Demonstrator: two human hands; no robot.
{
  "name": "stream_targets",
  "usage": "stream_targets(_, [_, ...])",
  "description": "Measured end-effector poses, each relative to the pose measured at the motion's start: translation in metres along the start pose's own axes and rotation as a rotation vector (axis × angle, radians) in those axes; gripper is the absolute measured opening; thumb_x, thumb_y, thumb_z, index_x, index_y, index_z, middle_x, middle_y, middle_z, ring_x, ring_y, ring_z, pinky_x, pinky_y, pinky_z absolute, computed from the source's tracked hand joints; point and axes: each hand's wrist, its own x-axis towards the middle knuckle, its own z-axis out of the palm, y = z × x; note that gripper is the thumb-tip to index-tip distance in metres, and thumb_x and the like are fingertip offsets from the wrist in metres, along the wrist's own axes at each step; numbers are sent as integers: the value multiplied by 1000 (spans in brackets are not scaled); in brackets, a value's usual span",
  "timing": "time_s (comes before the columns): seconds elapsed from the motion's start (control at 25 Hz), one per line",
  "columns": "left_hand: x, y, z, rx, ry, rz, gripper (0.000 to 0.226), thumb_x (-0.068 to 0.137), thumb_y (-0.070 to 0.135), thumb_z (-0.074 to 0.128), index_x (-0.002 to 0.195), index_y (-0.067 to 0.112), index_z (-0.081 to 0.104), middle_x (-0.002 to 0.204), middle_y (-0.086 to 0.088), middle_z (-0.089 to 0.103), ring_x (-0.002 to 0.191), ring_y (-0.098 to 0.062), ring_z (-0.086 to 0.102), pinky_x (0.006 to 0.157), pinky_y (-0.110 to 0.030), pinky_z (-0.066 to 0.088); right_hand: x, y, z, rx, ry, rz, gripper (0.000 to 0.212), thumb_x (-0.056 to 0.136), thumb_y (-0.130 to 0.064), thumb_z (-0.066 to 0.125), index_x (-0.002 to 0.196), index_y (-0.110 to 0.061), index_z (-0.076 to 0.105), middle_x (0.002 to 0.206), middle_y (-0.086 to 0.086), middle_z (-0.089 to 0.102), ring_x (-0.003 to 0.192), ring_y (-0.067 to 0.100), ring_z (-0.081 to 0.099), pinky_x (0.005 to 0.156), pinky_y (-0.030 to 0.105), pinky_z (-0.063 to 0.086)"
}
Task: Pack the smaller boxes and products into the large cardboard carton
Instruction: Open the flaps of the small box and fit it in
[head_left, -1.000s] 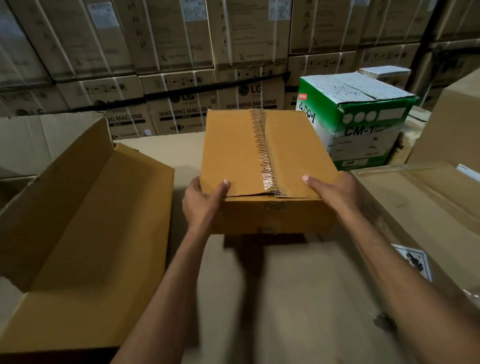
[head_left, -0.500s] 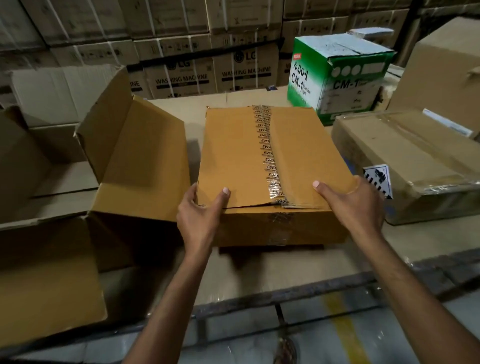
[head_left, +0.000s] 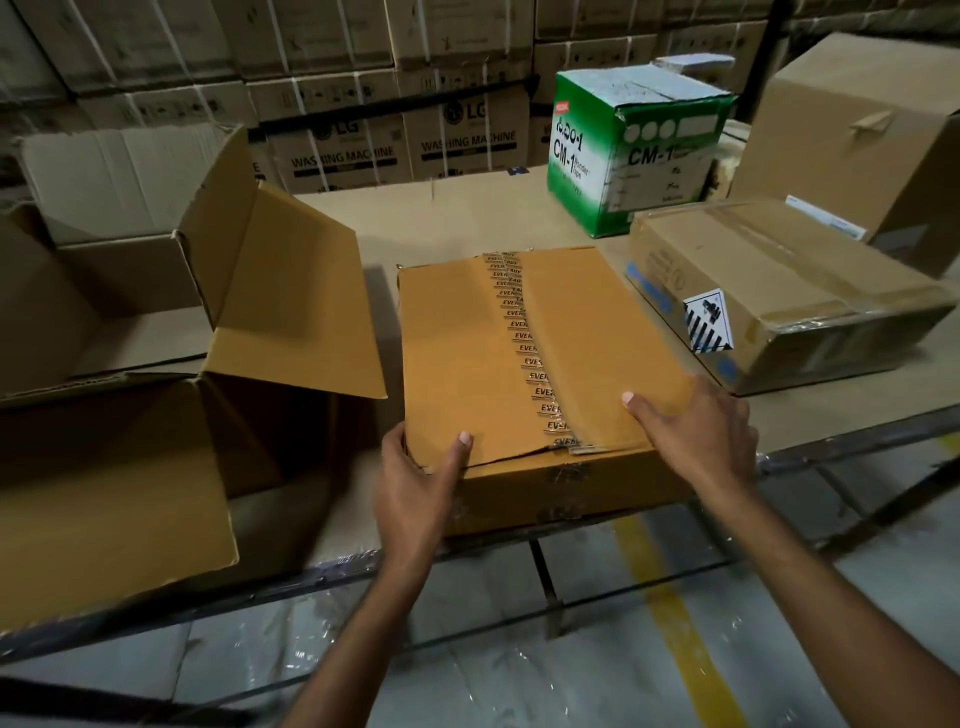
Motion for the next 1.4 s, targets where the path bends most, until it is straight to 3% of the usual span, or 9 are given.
stream_targets(0.2, [18, 18, 7, 552, -229, 300, 116, 71, 89, 53, 161, 24, 19, 170, -2, 15, 153, -21, 22, 119, -52, 29, -12, -21, -7, -133, 24, -315, 66, 95, -65, 54, 146, -22, 52, 160, 9, 37, 146, 30, 27, 114, 55, 26])
stream_targets(0.32, [24, 37, 22, 732, -430, 387, 121, 66, 95, 43, 162, 31, 9, 172, 1, -1, 158, -26, 4, 122, -66, 14, -22, -46, 0, -53, -115, -495, 41, 104, -44, 52, 142, -32, 58, 158, -1, 41, 144, 20, 28, 117, 50, 22])
stream_targets(0.44, [23, 40, 28, 735, -393, 384, 114, 73, 92, 46, 162, 30, 12, 172, 2, 7, 156, -25, 15, 119, -68, 22, -20, -67, 14, 109, -226, -473, 33, 107, -29, 49, 136, -36, 63, 146, -9, 55, 134, 15, 42, 113, 45, 30])
stream_targets(0.64, [20, 48, 5, 463, -194, 528, 69, 98, 63, 45, 157, 28, 35, 150, 1, 53, 118, -17, 62, 87, -37, 58, -15, -101, -7, 689, -342, -506, 40, 106, -12, 50, 137, -31, 66, 140, -9, 63, 133, 10, 52, 114, 36, 44])
stream_targets(0.84, [8, 51, -21, -42, 136, 358, 51, 106, 46, 36, 144, 13, 45, 78, 5, 61, 54, -4, 54, 46, -19, 41, -43, -147, 0, 291, -617, -862, 59, 104, -9, 50, 157, -34, 40, 159, -8, 41, 146, 10, 35, 117, 29, 31])
stream_targets(0.96, [6, 42, -36, -187, 198, 250, 28, 109, 29, 43, 135, 20, 45, 100, 17, 63, 83, 9, 65, 65, -13, 53, -64, -167, 30, 73, -685, -924, 70, 100, -5, 49, 161, -35, 30, 163, 0, 38, 150, 22, 34, 120, 40, 35])
stream_targets(1.12, [3, 21, -59, -248, 344, 48, 62, 104, 22, 57, 157, 15, 25, 130, 8, 56, 114, 5, 58, 86, -4, 47, -77, -177, 39, -67, -518, -1075, 66, 101, -2, 44, 160, -30, 35, 161, -4, 42, 146, 21, 39, 118, 41, 35])
stream_targets(1.28, [-3, 6, -65, -97, 571, -116, 112, 85, 18, 80, 162, 19, 0, 167, -7, 12, 151, -27, 25, 119, -51, 34, -82, -175, 47, -179, -510, -1139, 61, 101, -10, 49, 158, -29, 38, 163, -8, 37, 147, 15, 37, 118, 45, 31])
stream_targets(1.4, [-3, 17, -54, 262, 571, 157, 84, 85, 17, 78, 155, 23, 33, 167, -4, 11, 154, -23, 14, 120, -50, 25, -73, -167, 37, -245, -332, -1147, 51, 93, -13, 59, 142, -27, 59, 144, -4, 58, 131, 18, 48, 111, 45, 35])
